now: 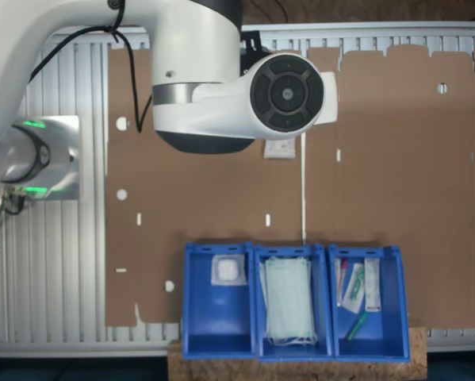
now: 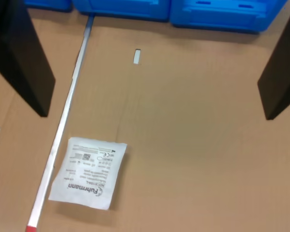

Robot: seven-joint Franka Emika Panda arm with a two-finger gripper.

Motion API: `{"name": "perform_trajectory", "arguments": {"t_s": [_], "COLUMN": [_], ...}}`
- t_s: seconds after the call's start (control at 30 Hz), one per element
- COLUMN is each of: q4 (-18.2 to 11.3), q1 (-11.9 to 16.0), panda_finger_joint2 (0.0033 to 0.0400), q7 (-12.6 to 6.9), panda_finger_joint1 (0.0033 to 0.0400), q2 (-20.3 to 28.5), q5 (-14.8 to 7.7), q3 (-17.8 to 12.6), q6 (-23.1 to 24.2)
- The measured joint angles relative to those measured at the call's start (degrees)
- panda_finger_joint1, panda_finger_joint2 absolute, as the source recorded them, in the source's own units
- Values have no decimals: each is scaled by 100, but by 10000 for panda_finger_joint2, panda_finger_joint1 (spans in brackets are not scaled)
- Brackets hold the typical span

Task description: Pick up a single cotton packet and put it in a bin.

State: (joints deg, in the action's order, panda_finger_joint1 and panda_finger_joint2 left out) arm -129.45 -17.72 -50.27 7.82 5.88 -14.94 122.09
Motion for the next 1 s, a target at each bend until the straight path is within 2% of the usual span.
{"name": "perform_trajectory", "arguments": {"t_s": [0.43, 1.0], "q4": [-355, -391], "q1": [-4, -4], "panda_finger_joint2": [400, 400], "q7": [0, 0], "panda_finger_joint1": [400, 400], "q2": [-73, -219], "q5": [0, 0], "q3": [100, 109], "q6": [224, 398]}}
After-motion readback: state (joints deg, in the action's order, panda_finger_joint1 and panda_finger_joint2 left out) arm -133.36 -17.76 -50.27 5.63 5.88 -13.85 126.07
